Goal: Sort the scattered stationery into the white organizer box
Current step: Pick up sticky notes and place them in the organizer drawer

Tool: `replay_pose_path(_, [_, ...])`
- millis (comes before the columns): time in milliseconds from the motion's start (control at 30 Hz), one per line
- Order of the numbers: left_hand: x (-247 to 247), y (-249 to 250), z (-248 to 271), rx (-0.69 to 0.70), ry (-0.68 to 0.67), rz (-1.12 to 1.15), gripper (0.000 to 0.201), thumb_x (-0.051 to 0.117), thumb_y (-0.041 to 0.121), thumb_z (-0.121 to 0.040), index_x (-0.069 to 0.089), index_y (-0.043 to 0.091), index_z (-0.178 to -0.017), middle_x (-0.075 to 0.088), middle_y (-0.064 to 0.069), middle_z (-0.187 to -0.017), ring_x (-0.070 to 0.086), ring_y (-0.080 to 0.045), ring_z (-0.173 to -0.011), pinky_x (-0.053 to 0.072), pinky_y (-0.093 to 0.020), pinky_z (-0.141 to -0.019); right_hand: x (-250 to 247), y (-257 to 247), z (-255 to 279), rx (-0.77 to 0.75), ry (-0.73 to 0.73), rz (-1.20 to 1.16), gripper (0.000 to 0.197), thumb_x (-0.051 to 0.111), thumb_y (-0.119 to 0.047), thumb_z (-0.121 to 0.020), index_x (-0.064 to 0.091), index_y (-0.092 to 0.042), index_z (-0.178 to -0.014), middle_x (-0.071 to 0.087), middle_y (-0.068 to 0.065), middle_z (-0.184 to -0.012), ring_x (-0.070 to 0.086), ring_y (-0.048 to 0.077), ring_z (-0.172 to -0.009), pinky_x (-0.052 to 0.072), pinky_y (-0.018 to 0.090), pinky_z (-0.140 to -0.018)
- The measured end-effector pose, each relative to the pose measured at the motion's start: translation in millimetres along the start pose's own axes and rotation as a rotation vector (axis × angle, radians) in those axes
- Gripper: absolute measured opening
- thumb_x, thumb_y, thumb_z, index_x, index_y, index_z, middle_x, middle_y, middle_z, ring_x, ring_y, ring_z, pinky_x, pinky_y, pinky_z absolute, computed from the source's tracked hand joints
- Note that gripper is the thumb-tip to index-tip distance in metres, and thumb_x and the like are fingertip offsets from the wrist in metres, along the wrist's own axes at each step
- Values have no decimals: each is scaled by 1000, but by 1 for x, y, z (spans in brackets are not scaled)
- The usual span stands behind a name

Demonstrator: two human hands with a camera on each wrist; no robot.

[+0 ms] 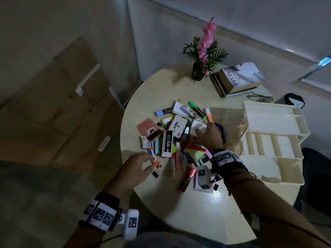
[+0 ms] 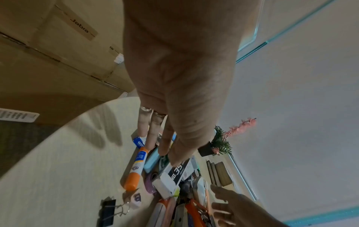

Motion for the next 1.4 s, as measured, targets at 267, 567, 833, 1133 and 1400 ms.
replay_pose_path(267, [-7, -1, -13, -11, -3, -4, 17, 73, 29, -96, 69, 35, -111, 66, 16, -119, 60, 0, -109, 52, -27, -90, 15, 9, -5, 267, 18, 55, 83, 65, -77, -50, 59, -16, -106, 71, 5, -94, 71, 34, -88, 61, 51, -84])
replay_pose_path(567, [-23, 47, -161, -147, 153, -33, 16, 66, 13, -93, 74, 21, -104, 75, 3, -104, 71, -16, -94, 61, -40, -91, 33, 42, -21, 288, -75, -2, 101, 67, -94, -34, 60, -19, -101, 73, 1, -89, 73, 28, -80, 64, 51, -76])
replay_pose_path(833, [0, 75, -259, -275, 193, -277, 35, 64, 40, -95, 68, 8, -108, 71, -15, -117, 67, -38, -107, 57, -42, -85, 26, 8, 10, 218, 50, 93, 95, 64, -81, -62, 49, -9, -121, 72, 18, -110, 70, 41, -102, 55, 59, -94])
replay_pose_path(1133, [21, 69, -280, -299, 231, -402, 48, 71, 47, -91, 63, 10, -121, 56, -15, -130, 59, -37, -120, 51, -47, -96, 22, 18, 6, 277, -3, -130, 49, 85, -53, -65, 57, -20, -87, 66, -5, -80, 70, 23, -76, 63, 48, -68])
replay_pose_path(1400, [17, 69, -296, -382, 197, -277, 44, 81, 32, -82, 66, 11, -117, 55, -15, -132, 60, -38, -119, 53, -44, -93, 19, 22, 3, 263, -67, -283, 28, 76, -32, -92, 61, -10, -84, 69, 9, -82, 72, 28, -81, 59, 37, -63])
Point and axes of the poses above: each hand's wrist, its own z-axis away from the middle knuckle, its own x-axis out of the palm, y = z × x, the point moved 2 cm from there along -z, towards the middle knuckle
